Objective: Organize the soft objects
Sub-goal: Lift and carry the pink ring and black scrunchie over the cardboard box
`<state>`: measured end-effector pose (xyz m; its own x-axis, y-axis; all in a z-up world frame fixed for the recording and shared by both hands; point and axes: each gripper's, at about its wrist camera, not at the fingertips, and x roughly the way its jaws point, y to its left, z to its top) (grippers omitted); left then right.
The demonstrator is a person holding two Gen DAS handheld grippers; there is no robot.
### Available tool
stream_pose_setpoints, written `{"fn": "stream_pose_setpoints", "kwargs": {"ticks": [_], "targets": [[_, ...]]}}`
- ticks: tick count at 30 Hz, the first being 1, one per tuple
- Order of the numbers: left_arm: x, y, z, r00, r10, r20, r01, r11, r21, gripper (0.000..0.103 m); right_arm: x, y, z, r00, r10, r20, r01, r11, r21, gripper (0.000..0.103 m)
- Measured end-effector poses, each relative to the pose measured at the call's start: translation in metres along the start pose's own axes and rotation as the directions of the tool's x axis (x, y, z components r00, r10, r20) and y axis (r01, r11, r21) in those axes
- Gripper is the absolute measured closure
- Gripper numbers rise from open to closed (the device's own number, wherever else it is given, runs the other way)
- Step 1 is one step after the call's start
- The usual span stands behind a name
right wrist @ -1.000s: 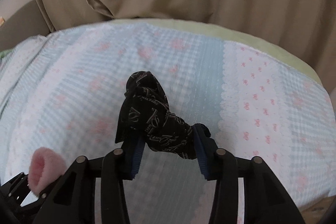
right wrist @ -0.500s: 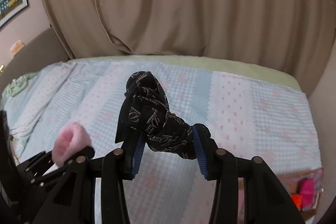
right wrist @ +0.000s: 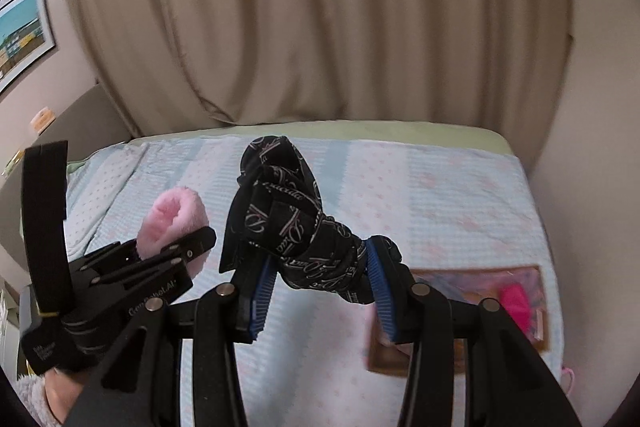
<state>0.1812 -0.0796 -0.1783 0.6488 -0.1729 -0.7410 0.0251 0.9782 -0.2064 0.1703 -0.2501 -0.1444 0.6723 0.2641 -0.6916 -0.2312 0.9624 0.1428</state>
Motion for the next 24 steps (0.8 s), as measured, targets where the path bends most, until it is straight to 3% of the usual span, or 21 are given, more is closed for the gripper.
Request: {"fn": "stream_pose_setpoints", "kwargs": {"ticks": [6, 12, 18, 24], "targets": [[0.026, -0.076, -0.012, 0.995, -0.082, -0.053, 0.084, 0.995, 0.047, 0.069, -0.026, -0.082, -0.022, 0.994, -0.106, -0.020, 0.107, 0.992, 0.064, 0.062], [0.073, -0.138, -0.023, 0.985, -0.109, -0.134, 0.123, 0.988, 0.094, 0.069, -0.026, -0.162, -0.033, 0.978, -0.192, -0.085, 0.202, 0.970, 0.137, 0.062], [0.134, -0.184, -0.047, 0.967, -0.076, -0.242, 0.116, 0.981, 0.153, 0.069, 0.009, -0.230, -0.048, 0.958, -0.211, -0.193, 0.245, 0.954, 0.175, 0.062], [0.196, -0.194, -0.083, 0.926, -0.017, -0.378, 0.098, 0.976, 0.196, 0.069, 0.064, -0.276, -0.069, 0.936, -0.177, -0.305, 0.248, 0.945, 0.212, 0.062]]}}
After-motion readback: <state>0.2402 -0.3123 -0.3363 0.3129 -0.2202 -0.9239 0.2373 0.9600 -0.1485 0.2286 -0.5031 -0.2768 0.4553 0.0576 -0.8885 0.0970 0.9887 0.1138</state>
